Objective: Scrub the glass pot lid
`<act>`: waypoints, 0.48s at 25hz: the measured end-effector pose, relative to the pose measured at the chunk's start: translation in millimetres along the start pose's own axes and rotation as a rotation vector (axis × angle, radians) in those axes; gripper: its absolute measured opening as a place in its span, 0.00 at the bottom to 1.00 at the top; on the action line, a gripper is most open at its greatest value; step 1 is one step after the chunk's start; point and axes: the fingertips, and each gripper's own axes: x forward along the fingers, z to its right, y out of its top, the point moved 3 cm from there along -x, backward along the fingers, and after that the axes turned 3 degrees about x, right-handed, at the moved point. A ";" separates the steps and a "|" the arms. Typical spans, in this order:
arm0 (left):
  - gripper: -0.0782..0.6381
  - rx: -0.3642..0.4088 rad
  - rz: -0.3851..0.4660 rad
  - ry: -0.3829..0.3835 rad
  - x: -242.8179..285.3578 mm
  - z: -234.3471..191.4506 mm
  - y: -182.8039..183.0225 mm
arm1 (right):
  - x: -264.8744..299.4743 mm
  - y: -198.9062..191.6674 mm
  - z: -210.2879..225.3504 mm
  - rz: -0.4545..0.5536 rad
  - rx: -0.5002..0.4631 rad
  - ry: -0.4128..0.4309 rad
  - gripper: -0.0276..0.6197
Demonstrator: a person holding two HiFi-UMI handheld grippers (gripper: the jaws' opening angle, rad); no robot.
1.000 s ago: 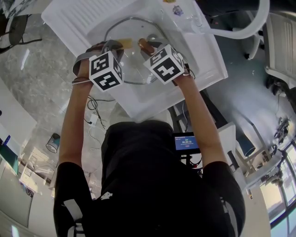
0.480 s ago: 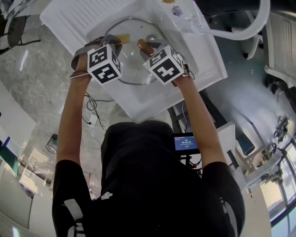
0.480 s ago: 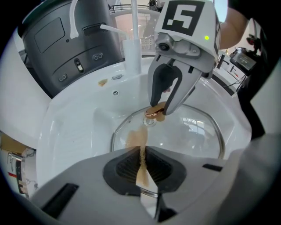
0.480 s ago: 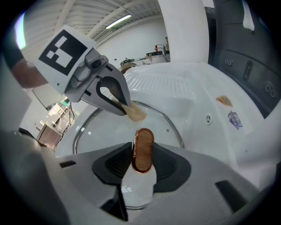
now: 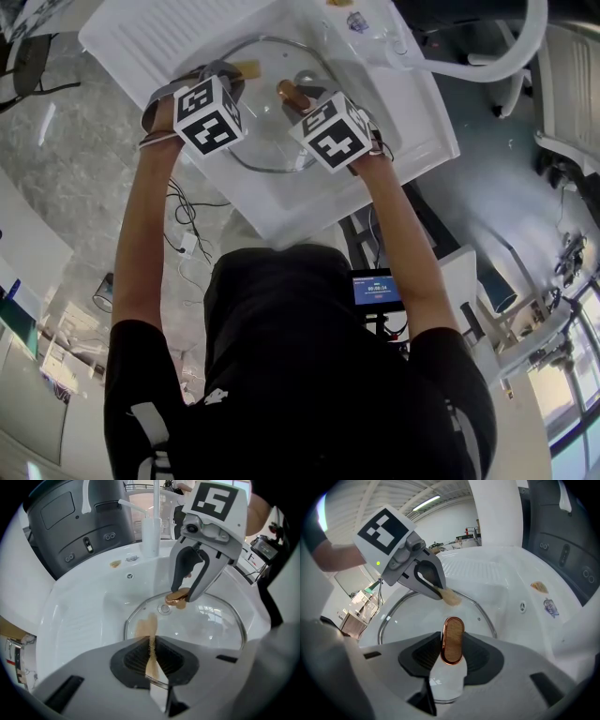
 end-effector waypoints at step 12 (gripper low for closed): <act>0.13 0.016 -0.007 -0.002 -1.3 0.9 -0.8 | 0.4 1.2 0.3 -0.002 0.003 0.001 0.24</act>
